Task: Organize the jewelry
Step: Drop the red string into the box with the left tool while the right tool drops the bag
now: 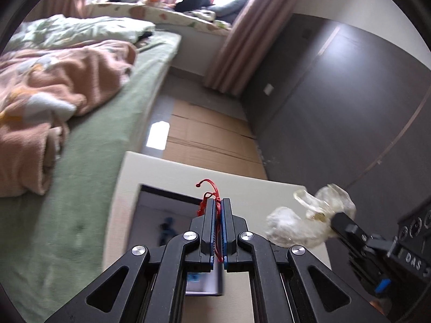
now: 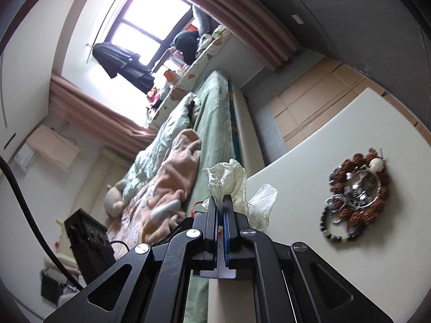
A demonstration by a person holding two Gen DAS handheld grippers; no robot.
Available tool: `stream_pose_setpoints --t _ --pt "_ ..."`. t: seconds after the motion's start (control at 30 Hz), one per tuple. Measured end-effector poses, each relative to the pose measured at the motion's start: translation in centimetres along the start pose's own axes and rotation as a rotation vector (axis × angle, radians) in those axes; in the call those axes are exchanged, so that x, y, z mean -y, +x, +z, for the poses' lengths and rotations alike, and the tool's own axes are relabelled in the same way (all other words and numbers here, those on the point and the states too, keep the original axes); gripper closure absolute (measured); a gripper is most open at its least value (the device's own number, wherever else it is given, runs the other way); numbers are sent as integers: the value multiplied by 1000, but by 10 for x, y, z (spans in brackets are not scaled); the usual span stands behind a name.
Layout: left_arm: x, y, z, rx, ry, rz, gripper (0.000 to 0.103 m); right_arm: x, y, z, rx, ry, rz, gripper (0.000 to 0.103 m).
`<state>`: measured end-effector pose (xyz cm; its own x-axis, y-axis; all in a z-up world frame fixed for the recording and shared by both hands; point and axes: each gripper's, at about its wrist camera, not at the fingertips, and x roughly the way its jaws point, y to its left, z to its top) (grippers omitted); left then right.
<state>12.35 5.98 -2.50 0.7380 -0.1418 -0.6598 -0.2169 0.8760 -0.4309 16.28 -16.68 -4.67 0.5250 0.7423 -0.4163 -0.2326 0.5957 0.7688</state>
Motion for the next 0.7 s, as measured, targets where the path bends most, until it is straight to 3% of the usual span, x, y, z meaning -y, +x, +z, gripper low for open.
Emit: stream_pose_setpoints --t 0.1,0.17,0.23,0.27,0.37,0.7 --pt "-15 -1 3 -21 -34 46 95 -5 7 -5 -16 -18 9 98" --pt "-24 -1 4 -32 -54 52 81 -10 13 -10 -32 -31 21 98" --pt "-32 -7 2 -23 -71 57 44 -14 18 -14 -47 -44 31 98" --pt "-34 -11 1 -8 -75 57 40 -14 20 -14 -54 -50 36 98" --pt "-39 -21 5 30 -62 65 37 -20 22 -19 -65 -65 50 98" --pt "-59 -32 7 28 -80 75 37 -26 47 -31 -113 -49 144 98"
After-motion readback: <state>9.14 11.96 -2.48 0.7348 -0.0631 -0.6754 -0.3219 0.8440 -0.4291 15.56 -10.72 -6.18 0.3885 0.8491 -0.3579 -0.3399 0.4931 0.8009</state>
